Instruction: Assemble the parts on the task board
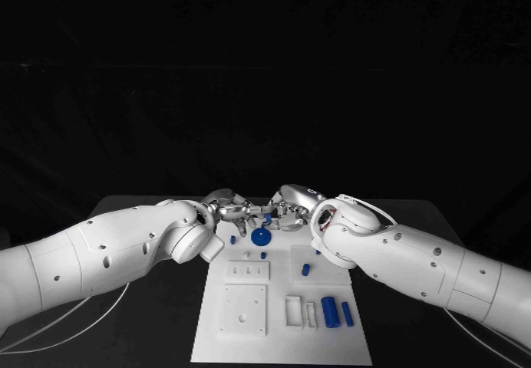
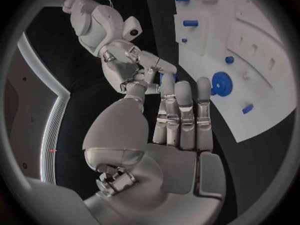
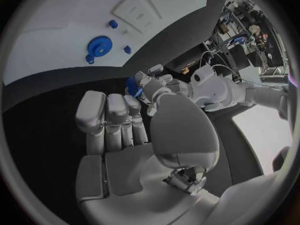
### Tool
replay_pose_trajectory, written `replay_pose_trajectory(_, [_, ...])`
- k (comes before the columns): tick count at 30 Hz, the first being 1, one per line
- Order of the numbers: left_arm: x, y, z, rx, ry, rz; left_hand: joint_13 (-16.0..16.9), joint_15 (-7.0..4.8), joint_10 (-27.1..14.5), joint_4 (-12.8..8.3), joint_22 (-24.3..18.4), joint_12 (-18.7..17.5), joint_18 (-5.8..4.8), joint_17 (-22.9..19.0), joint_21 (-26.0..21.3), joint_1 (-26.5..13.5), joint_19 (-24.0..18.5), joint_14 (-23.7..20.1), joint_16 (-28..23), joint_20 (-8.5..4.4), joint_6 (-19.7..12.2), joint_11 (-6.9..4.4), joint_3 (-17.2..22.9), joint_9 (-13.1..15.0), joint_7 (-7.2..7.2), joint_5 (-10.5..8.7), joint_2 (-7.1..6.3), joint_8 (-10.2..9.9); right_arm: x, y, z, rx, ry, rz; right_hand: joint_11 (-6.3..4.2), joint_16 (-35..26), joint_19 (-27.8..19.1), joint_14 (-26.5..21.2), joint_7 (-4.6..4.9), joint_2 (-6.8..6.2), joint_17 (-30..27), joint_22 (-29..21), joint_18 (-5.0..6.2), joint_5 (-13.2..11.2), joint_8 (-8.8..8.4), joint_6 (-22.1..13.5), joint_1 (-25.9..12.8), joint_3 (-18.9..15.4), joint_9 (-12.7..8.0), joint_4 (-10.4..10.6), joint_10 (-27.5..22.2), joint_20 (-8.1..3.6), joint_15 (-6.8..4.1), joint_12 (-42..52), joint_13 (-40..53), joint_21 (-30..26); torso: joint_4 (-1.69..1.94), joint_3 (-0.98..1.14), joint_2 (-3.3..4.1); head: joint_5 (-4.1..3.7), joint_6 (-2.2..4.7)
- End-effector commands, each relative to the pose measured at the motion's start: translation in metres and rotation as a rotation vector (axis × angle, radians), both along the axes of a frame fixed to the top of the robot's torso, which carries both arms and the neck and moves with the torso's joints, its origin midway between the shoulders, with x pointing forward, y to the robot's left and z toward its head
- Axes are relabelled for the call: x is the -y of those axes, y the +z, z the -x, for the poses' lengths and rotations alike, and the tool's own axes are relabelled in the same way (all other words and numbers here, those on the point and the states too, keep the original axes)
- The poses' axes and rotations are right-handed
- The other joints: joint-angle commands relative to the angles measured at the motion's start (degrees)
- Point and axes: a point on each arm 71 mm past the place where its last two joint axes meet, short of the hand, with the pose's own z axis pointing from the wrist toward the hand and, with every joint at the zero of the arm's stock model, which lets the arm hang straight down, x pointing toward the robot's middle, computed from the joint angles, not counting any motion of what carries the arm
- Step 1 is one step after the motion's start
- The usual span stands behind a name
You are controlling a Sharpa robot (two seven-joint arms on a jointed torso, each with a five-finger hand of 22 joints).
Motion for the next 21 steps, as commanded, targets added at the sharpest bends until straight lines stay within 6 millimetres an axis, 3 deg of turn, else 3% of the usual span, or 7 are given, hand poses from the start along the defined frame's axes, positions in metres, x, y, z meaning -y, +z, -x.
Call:
replay_pose_trajectory(1, [0.0034, -0.0020, 0.0013, -0.019, 0.006, -0.046, -0.1, -0.17, -0.3, 0.4, 0.0, -0.4, 0.40, -0.2, -0.3, 0.3, -0.1, -0.4, 0.1, 0.27, -0.3, -0.03, 0.0, -0.1, 0.03, -0.28, -0.48, -0.2, -0.0026, -0.0006, 0.0007, -0.005, -0.011, 0.031, -0.37, -0.3, 2.4, 0.0, 0.08, -0.29, 0.1, 7.7, -0.42, 0.4, 0.20, 0.3, 0.2, 0.0, 0.1, 0.5, 0.0, -0.27, -0.34, -0.3, -0.1, -0.2, 0.01, 0.01, -0.01, 0.08, -0.05])
replay_pose_trajectory(18, [0.0071, -0.0059, 0.0025, -0.076, 0.012, -0.060, -0.4, -0.07, -0.3, 1.1, 0.1, -0.7, 0.40, -0.9, -1.0, 0.4, 0.1, -0.6, 0.1, 0.37, -0.5, 0.10, -0.1, -1.1, 0.19, -0.68, -0.84, -0.2, -0.0087, -0.0018, 0.0028, -0.021, -0.023, 0.064, -0.41, -0.4, 2.5, 0.0, 0.02, -0.44, 0.1, 7.8, -0.45, 1.6, 0.20, 0.4, -0.1, -0.3, 0.2, 0.7, 0.1, -0.31, -0.38, -0.4, -0.1, -0.2, -0.01, 0.00, 0.05, 0.13, -0.07])
replay_pose_trajectory(21, [0.0063, -0.0071, 0.0026, -0.095, 0.019, -0.062, -0.5, -0.03, -0.3, 2.0, 0.3, -0.7, 0.43, -1.1, -1.2, 0.4, 0.2, -0.6, 0.2, 0.42, -0.4, 0.14, 0.3, -1.5, 0.24, -1.00, -1.50, -0.2, -0.0099, -0.0015, 0.0035, -0.018, -0.022, 0.069, -0.41, -0.5, 2.5, 0.0, 0.02, -0.58, 0.1, 7.8, -0.45, 1.9, 0.21, 0.4, -0.1, -0.5, 0.2, 0.6, 0.1, -0.31, -0.39, -0.4, -0.2, -0.3, -0.04, 0.01, 0.03, 0.15, -0.08])
